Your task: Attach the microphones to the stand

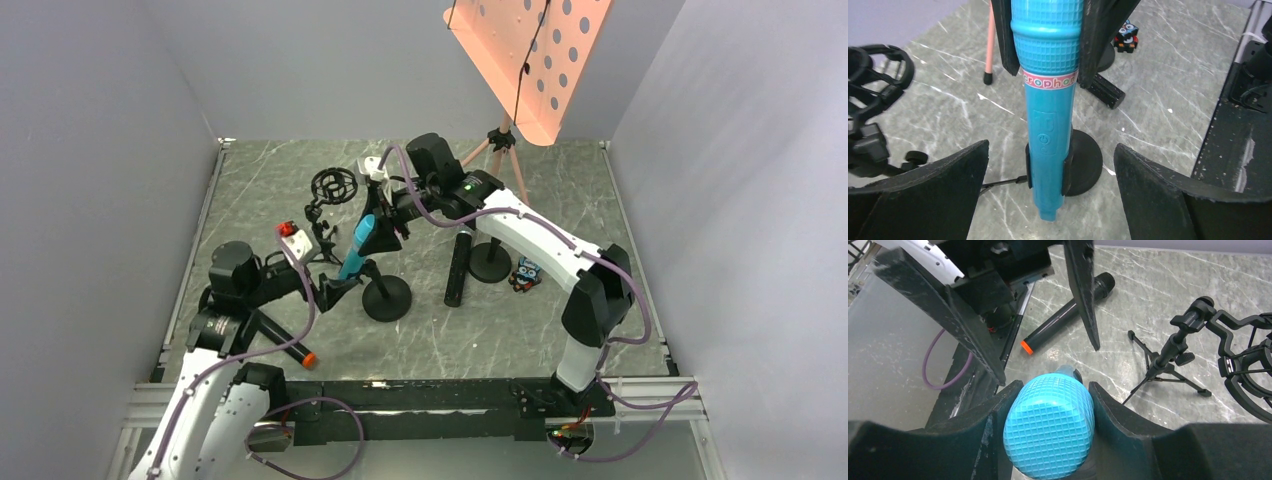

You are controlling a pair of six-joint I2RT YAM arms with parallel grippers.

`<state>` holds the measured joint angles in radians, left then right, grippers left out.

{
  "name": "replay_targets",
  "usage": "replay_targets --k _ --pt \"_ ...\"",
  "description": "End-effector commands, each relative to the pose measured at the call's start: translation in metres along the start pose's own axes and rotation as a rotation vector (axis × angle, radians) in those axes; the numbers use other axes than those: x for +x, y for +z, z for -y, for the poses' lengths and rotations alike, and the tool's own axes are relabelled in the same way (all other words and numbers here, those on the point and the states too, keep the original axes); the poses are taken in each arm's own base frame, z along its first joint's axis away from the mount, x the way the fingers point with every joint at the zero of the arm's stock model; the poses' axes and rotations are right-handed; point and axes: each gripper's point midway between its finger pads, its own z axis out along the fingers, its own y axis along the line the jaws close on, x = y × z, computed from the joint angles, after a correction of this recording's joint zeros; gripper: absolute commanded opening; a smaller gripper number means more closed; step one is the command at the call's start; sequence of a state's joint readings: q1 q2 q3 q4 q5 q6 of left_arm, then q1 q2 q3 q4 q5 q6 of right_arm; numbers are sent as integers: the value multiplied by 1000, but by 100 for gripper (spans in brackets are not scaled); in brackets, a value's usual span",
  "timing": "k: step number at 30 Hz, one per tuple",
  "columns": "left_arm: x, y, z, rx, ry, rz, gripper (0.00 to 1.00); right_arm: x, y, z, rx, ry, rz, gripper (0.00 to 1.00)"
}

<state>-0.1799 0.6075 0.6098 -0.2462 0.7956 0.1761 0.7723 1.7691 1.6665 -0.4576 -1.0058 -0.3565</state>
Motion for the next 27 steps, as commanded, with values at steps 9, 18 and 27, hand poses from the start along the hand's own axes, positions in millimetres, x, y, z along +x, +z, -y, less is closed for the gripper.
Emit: replay_targets --k 9,18,27 --pt "-17 -32 -12 -215 76 49 99 67 18 8 3 142 -147 27" --pt "-10 -30 -10 -204 54 35 99 79 26 9 -2 169 -168 27" --pt "-9 -27 -8 -185 40 39 99 29 6 0 36 88 -95 80"
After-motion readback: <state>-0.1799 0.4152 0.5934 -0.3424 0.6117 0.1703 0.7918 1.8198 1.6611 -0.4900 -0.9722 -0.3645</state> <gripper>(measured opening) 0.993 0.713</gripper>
